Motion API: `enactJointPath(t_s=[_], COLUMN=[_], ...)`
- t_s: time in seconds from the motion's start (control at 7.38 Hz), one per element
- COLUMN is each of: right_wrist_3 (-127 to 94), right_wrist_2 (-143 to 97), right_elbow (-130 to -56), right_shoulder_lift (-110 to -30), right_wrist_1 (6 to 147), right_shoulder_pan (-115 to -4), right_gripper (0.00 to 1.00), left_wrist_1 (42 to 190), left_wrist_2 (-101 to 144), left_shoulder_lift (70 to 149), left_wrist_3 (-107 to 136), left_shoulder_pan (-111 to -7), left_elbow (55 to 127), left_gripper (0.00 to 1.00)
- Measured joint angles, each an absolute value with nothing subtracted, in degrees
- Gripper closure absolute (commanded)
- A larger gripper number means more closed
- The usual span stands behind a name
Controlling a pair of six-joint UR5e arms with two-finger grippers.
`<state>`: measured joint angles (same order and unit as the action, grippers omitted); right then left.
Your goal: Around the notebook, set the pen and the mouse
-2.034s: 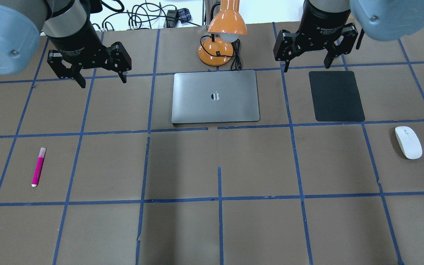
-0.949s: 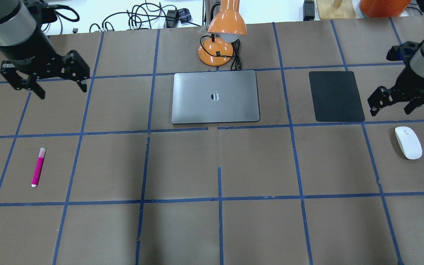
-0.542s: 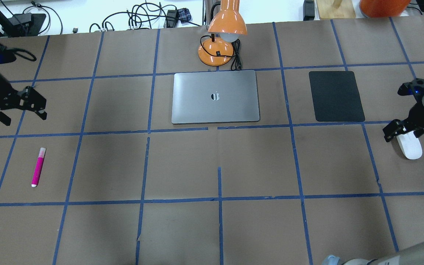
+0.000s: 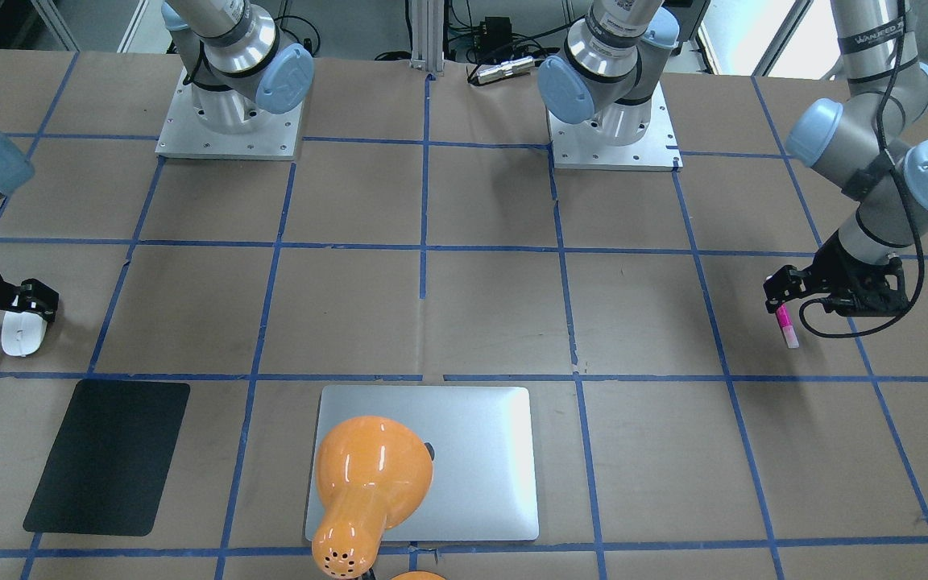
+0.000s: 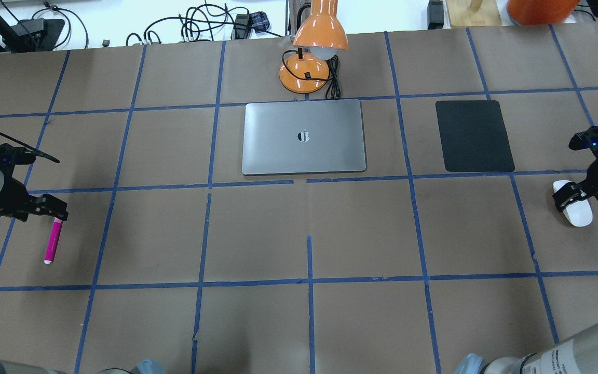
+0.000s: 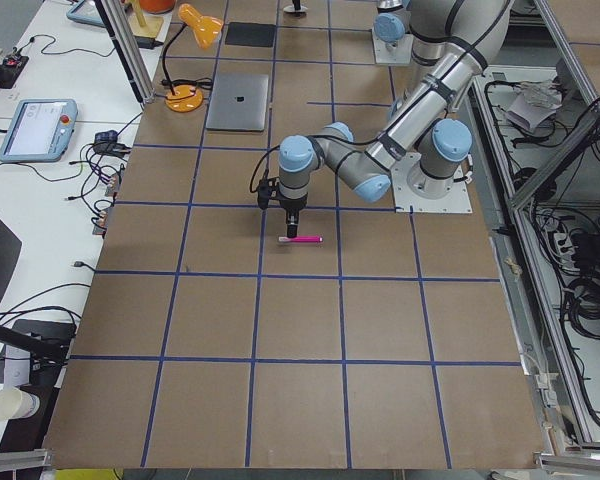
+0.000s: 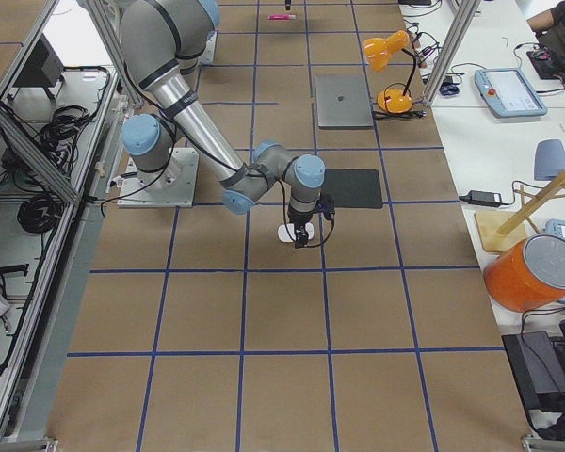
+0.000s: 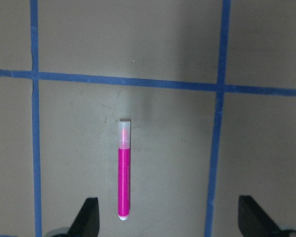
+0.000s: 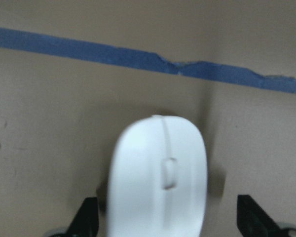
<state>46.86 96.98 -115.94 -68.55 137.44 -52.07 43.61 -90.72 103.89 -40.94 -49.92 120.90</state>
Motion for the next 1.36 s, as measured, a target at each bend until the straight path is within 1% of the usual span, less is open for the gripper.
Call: enactJointPath(t_s=[0.14, 0.27, 0.41, 0.54, 0.68, 0.81, 1.08, 1.36], right_wrist_3=[46.7, 46.6, 46.6, 46.6, 46.6, 46.6, 46.4, 41.1], right_wrist_2=[97.0, 96.8, 96.4, 95.6, 94.9, 94.5, 94.0, 92.9], right_elbow=[-115.9, -115.9, -115.8, -115.8, -115.8, -115.7, -113.2, -107.0], right_shoulder_lift=[-68.8, -68.9, -68.9, -68.9, -69.0, -69.1, -70.1, -71.3], right_wrist_1=[137.5, 137.5, 137.4, 137.4, 137.3, 137.2, 135.9, 129.1], right_shoulder_pan=[-52.0, -52.0, -52.0, -52.0, -52.0, -52.1, -52.9, -56.8], right_gripper=[0.0, 0.15, 0.28, 0.42, 0.51, 0.56, 0.56, 0.56], left_wrist_1=[42.5, 42.0, 41.6, 41.3, 41.2, 41.2, 41.4, 44.2], left_wrist_2=[-90.8, -91.0, -91.2, -91.4, -91.4, -91.5, -91.6, -91.7], left_shoulder_lift=[106.0, 107.3, 108.0, 108.3, 108.2, 108.2, 107.6, 105.2], left_wrist_3=[-41.8, -42.0, -41.9, -41.8, -41.8, -41.8, -41.4, -31.4], left_shoulder_pan=[-49.3, -49.1, -49.0, -49.0, -49.0, -49.0, -49.1, -51.1], left_elbow=[121.4, 121.4, 121.3, 121.2, 121.2, 121.2, 121.1, 121.0], left_gripper=[0.23, 0.78, 1.0, 1.0, 1.0, 1.0, 1.0, 1.0])
